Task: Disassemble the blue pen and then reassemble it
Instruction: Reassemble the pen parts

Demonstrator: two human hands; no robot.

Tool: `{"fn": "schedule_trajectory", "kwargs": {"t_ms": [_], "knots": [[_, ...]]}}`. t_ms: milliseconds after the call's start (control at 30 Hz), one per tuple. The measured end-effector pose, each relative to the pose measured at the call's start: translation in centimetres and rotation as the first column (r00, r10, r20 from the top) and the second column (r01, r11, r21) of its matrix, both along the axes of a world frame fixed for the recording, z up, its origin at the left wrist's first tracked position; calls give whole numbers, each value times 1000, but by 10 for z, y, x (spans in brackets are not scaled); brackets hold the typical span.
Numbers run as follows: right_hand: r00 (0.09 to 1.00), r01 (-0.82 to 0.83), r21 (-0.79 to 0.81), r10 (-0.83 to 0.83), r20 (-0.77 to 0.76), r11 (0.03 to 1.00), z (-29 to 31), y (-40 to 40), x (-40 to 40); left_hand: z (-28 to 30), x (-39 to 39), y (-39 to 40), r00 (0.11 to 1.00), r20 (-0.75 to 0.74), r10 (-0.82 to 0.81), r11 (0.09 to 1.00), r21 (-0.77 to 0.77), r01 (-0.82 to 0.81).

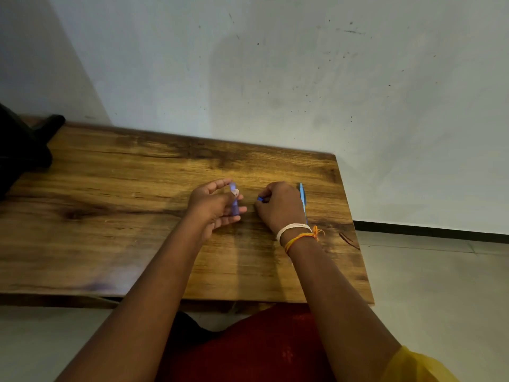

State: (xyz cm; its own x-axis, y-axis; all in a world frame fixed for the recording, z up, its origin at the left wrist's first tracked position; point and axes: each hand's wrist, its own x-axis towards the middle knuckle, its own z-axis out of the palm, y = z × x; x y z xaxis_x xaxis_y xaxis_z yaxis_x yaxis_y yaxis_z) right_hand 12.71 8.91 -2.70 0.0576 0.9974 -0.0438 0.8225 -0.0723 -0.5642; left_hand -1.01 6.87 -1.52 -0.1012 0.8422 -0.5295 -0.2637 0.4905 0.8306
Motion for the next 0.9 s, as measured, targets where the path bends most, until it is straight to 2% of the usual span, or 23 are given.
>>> {"fn": "schedule_trajectory", "kwargs": {"t_ms": [100, 167, 267, 333, 400, 500, 700, 767, 900], "knots": [[970, 101, -68, -114, -215, 992, 1, 2, -2, 0, -3, 1, 991, 114, 70, 998, -14, -68], [894, 128, -161, -184, -408, 979, 3, 3, -2, -1, -4, 3, 971, 187, 147, 989, -25, -145], [664, 87, -282, -266, -699, 956, 7, 4, -4, -2, -4, 6, 924, 275, 265, 963, -24, -268], [531, 50, -303, -282, -799, 952, 11, 2, -4, -2, -3, 6, 896, 304, 325, 941, -12, -337], [459, 21, -313, -288, -841, 949, 13, 1, -3, -2, -1, 7, 870, 314, 379, 918, -10, -396], [406, -21, -332, -296, -865, 943, 15, 1, -1, -1, 3, 7, 835, 325, 444, 886, -20, -463], [395, -77, -357, -300, -868, 931, 18, 0, 1, 0, 8, 7, 821, 293, 490, 861, -16, -509], [396, -58, -346, -296, -869, 937, 19, 0, 3, 0, 9, 6, 870, 219, 441, 888, 32, -458], [389, -7, -323, -295, -872, 946, 21, 2, 8, 4, 17, 6, 978, 28, 206, 973, 96, -208]]}}
